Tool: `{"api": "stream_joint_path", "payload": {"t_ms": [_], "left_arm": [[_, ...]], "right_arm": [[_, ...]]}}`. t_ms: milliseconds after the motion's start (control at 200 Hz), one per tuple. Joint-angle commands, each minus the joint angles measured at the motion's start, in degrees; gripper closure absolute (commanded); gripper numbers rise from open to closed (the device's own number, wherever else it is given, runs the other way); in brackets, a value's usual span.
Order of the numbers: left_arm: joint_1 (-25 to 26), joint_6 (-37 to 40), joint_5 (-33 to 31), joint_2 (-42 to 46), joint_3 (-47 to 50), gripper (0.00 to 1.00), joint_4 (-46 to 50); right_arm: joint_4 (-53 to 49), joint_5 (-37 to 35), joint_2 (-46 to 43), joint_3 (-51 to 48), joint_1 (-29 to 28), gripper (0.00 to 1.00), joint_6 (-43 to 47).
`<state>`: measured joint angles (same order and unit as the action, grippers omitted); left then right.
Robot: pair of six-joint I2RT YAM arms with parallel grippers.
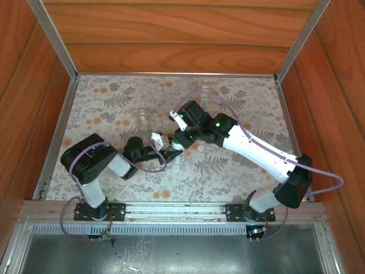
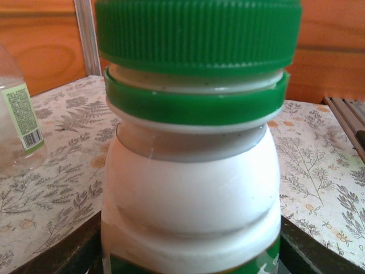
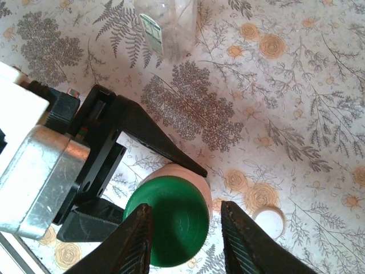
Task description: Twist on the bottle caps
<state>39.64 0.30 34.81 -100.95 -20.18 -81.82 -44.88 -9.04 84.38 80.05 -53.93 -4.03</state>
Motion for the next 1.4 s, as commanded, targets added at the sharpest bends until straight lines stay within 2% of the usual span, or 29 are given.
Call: {"api": "stream_joint_path", "payload": {"t_ms": [0,205,350,480,675,964,1014,1084,1209,1294,1399], "left_arm": [[-0.1,0.5,0.5,-0.7,0.1,0.41,0.7],[-0.1,0.3,0.8,-0.7,0.0,0.41,0.7],[-0.2,0.6,1.0,-0.8,0.1,0.41,0.7],[-0.1,0.7,0.7,-0.7,0.1,0.41,0.7],[-0.2,-0.2,-0.7,-0.8,-0.2,0.42,0.7],[-0.1,0.0,-1.0,-0.3,-0.3,0.42,0.8],[-0.2,0.5,-0.7,0.0,0.0,0.42,0.9],[-0.2,1.4,-0.1,0.5,0.2,0.42,1.3],[-0.2,3.0,2.2,2.2,0.5,0.42,2.9],[-0.2,4.3,3.7,3.7,0.5,0.42,4.9],[-0.2,5.6,4.8,5.5,0.6,0.42,7.4]], "right_arm": [[-2.3,-0.5,-0.5,-2.4,0.7,0.64,-1.5],[-1.6,0.5,-1.0,-4.2,1.8,0.66,-3.6],[-0.2,7.2,-0.1,-5.2,4.5,0.65,-6.0],[1.2,12.8,-0.2,-6.2,5.7,0.73,-7.2],[3.4,18.5,-4.3,-11.2,6.2,0.81,-8.9],[6.6,24.4,-10.7,-13.6,6.2,0.81,-7.7],[6.8,23.9,-11.6,-13.3,6.2,0.77,-6.1],[7.2,22.3,-12.9,-13.4,6.3,0.64,-2.2],[6.8,19.6,-14.9,-14.3,6.2,0.42,11.0],[6.9,19.6,-16.2,-15.4,6.2,0.35,21.7],[4.8,23.5,-16.3,-14.9,6.3,0.28,32.6]]}}
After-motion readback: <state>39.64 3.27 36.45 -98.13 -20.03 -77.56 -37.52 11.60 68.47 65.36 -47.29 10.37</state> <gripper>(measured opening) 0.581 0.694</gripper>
